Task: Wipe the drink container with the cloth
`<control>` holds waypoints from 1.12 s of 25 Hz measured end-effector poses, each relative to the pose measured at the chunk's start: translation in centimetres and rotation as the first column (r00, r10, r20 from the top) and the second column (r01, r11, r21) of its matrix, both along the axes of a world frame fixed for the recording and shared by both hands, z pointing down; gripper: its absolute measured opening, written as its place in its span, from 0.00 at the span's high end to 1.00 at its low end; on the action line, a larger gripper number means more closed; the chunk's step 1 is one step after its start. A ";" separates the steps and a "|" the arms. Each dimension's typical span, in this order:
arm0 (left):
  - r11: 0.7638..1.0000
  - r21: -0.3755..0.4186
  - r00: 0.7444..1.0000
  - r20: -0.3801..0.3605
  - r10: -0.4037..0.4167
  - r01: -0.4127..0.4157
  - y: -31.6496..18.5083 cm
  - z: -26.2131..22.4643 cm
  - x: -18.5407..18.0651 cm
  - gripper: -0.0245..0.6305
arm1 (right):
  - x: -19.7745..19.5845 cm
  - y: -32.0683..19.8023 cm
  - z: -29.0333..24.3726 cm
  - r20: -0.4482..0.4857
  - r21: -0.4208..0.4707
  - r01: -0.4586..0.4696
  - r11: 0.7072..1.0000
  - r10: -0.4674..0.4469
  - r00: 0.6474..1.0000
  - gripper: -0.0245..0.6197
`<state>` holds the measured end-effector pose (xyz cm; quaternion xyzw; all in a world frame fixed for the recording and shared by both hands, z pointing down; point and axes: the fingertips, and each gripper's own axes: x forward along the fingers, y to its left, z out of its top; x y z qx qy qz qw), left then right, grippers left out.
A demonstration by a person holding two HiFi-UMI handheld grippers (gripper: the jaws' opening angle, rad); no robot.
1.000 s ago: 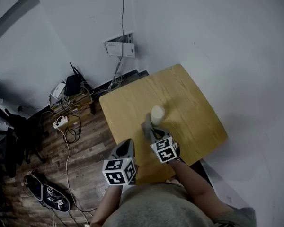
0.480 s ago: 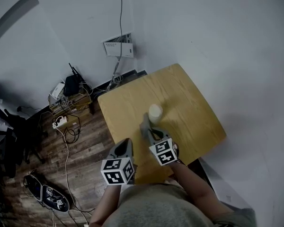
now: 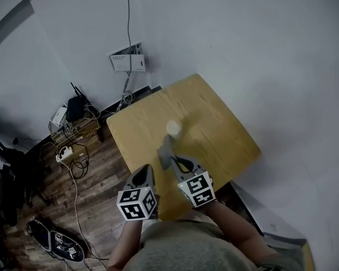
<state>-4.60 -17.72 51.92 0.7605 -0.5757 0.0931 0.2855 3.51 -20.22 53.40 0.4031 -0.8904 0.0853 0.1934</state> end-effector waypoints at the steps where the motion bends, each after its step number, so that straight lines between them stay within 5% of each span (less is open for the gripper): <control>1: 1.000 0.003 1.000 -0.002 0.011 -0.011 0.1 -0.1 0.0 0.96 | 0.2 0.4 -0.4 0.003 0.009 -0.007 1.000 0.007 1.000 0.95; 18: 0.961 0.010 0.961 -0.011 0.275 -0.275 7.0 -1.1 -2.4 0.96 | -1.1 10.8 -4.7 0.093 0.010 -0.282 0.959 0.280 0.955 0.95; 28: 0.941 0.024 0.941 -0.018 0.339 -0.338 11.7 -1.7 -5.7 0.96 | -2.8 17.0 -6.3 0.152 0.017 -0.398 0.917 0.391 0.908 0.95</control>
